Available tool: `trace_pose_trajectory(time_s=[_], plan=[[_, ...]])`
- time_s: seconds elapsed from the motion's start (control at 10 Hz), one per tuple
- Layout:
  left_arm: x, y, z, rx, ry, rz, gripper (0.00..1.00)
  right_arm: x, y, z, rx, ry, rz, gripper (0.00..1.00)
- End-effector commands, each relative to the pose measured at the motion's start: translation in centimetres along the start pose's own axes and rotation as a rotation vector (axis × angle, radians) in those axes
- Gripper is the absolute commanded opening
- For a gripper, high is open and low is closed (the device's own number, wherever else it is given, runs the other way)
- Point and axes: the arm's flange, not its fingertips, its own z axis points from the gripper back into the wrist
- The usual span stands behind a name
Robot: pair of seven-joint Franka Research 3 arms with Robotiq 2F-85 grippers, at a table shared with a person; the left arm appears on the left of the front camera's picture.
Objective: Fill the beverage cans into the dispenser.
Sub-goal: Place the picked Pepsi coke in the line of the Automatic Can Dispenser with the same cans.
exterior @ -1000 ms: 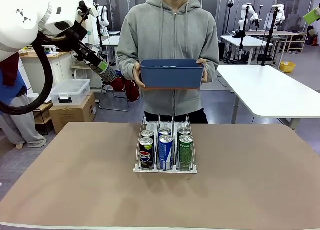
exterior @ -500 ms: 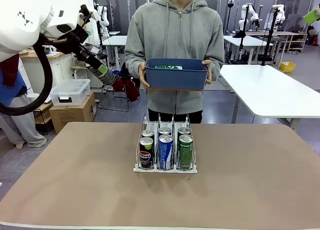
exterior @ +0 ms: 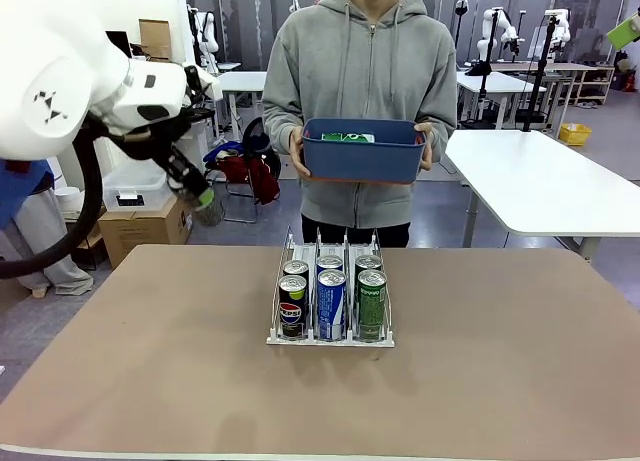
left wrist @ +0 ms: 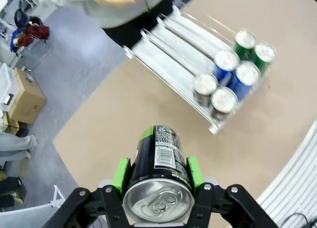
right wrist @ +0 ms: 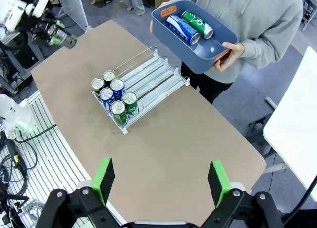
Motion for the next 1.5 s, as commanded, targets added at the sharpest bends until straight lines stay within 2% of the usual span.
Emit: trace_pose_trajectory(time_s=[0.0, 0.1, 0.3, 0.4, 0.8, 1.0, 1.4], plan=[[-1.3, -2.7, 0.5, -0.027, 0.063, -0.036, 0.58, 0.0, 0.0, 0.0, 0.001, -0.001, 0.002, 1.00], [-2.1, -4.1, 0.6, -0.014, 0.072, -0.099, 0.58, 0.0, 0.0, 0.0, 0.001, -0.001, 0.002, 1.00], [-2.0, -4.1, 0.4, -0.039, 0.092, -0.141, 0.58, 0.0, 0.0, 0.0, 0.001, -0.001, 0.002, 1.00], [-2.2, -4.4, -0.1, -0.044, 0.090, -0.084, 0.58, 0.0, 0.0, 0.0, 0.001, -0.001, 0.002, 1.00], [-2.4, -4.5, -0.2, -0.053, 0.104, -0.097, 0.58, 0.0, 0.0, 0.0, 0.001, -0.001, 0.002, 1.00], [-1.8, -6.8, -1.5, -0.099, 0.085, 0.029, 0.58, 0.0, 0.0, 0.0, 0.001, -0.001, 0.002, 1.00], [-3.0, -10.8, -3.6, -0.204, -0.005, 0.018, 0.58, 0.0, 0.0, 0.0, 0.001, -0.001, 0.002, 1.00]])
